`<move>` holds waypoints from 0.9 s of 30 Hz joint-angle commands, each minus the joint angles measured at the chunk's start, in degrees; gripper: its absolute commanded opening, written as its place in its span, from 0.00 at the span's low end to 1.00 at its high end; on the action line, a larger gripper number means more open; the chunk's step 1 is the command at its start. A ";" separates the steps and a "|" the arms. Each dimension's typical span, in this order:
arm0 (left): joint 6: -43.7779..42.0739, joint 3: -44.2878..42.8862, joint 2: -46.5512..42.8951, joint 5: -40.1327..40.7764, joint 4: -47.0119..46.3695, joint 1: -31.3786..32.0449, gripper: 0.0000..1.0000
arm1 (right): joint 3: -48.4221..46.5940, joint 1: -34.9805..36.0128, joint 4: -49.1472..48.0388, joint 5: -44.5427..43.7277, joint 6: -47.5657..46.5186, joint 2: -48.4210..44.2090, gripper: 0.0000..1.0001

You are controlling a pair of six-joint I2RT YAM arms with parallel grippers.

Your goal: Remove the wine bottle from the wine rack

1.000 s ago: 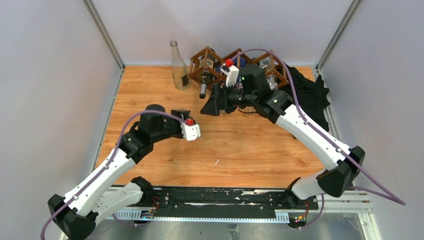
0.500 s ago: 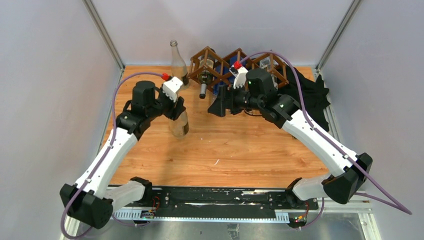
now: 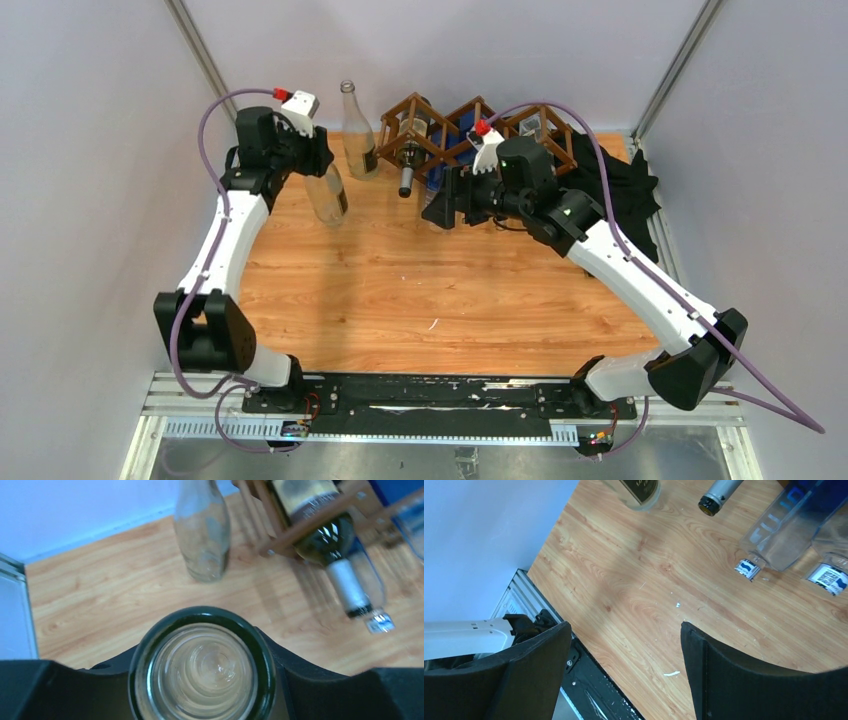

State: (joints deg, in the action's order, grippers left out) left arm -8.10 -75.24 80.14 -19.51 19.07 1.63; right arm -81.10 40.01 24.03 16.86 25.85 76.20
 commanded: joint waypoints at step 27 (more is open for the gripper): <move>2.26 -27.60 31.71 3.17 -25.30 -5.52 0.00 | 1.58 -6.64 -0.39 -2.98 1.76 3.95 0.84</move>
State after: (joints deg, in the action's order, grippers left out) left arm -7.14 -98.04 112.77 -16.25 4.69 -3.25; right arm -79.90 34.37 24.01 14.46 26.89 79.07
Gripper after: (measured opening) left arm 0.540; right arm 0.836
